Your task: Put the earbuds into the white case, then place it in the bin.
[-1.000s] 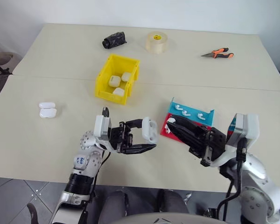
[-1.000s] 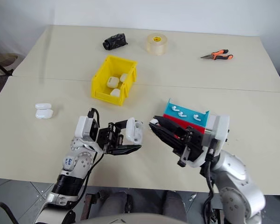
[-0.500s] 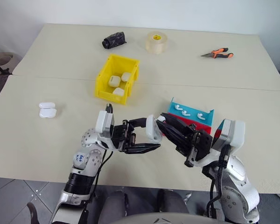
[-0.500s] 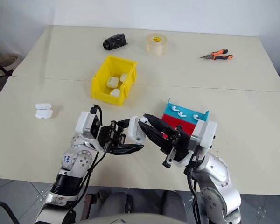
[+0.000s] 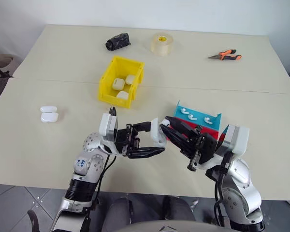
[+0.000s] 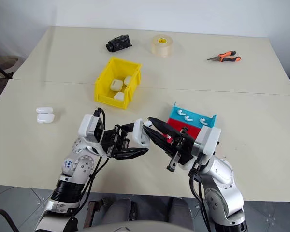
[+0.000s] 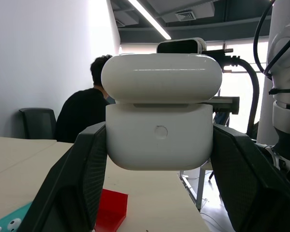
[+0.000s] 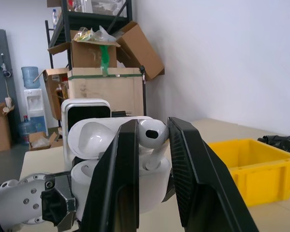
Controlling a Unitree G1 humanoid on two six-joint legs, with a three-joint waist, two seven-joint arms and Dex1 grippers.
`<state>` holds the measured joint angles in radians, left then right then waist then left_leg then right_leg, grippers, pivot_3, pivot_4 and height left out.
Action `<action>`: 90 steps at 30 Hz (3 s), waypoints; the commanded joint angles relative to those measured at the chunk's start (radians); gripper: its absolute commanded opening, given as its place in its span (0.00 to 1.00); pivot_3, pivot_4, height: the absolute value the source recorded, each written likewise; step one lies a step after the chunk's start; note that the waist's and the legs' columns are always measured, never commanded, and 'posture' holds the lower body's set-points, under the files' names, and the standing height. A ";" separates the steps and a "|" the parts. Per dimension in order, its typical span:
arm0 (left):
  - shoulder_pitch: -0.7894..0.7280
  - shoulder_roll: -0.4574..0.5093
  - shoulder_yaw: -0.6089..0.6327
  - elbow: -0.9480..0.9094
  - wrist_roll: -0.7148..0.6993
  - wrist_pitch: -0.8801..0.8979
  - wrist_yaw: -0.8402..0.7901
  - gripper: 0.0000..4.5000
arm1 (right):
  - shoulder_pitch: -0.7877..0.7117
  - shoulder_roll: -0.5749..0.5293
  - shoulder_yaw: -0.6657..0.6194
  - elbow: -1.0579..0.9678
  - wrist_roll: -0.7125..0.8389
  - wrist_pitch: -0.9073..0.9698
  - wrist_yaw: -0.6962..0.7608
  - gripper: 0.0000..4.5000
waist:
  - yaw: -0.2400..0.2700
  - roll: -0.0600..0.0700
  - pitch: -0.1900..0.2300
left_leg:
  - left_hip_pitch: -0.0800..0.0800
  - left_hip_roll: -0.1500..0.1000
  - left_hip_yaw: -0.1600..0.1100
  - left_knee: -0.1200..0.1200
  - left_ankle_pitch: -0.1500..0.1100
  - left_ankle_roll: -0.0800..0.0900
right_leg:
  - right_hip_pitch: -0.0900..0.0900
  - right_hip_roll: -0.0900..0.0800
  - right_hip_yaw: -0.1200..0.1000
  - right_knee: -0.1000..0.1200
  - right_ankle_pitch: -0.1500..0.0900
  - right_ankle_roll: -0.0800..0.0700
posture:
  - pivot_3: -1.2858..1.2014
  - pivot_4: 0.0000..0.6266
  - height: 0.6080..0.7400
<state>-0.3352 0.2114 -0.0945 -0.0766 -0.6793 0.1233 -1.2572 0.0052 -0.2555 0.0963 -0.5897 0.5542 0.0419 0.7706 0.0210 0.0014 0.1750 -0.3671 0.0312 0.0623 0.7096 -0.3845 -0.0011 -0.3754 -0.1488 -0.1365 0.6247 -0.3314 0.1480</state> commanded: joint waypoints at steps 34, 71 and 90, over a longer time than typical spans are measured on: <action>-0.057 -0.090 -0.005 0.026 0.036 -0.095 -0.057 0.62 | -0.090 -0.269 -0.119 0.000 0.254 0.263 0.018 0.99 | 0.002 0.000 0.000 | -0.001 0.000 0.000 0.001 0.000 0.000 | 0.000 0.000 0.000 0.000 0.000 0.000 | 0.52 0.24 1.00; -0.015 -0.043 -0.068 0.105 0.174 -0.294 -0.012 0.62 | -0.884 -0.808 0.204 0.673 -0.276 0.932 0.349 0.99 | -0.002 0.003 -0.001 | -0.005 -0.001 0.000 0.004 -0.001 0.002 | 0.000 -0.001 0.000 -0.003 0.001 0.001 | 0.52 0.24 1.00; 0.007 -0.057 -0.093 0.072 0.187 -0.331 0.003 0.62 | -1.003 -0.648 0.398 0.974 -0.577 0.738 0.425 0.91 | -0.012 0.003 -0.001 | -0.005 0.000 0.000 0.003 -0.001 0.002 | -0.001 -0.001 -0.001 -0.002 0.001 0.001 | 0.52 0.24 1.00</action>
<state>-0.3363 0.1609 -0.1782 0.0403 -0.4860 -0.1943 -1.2638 -0.9737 -0.8992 0.5027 0.3738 0.0027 0.8040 1.1881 0.0091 0.0040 0.1741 -0.3716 0.0309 0.0620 0.7128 -0.3852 0.0006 -0.3765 -0.1495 -0.1374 0.6231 -0.3308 0.1491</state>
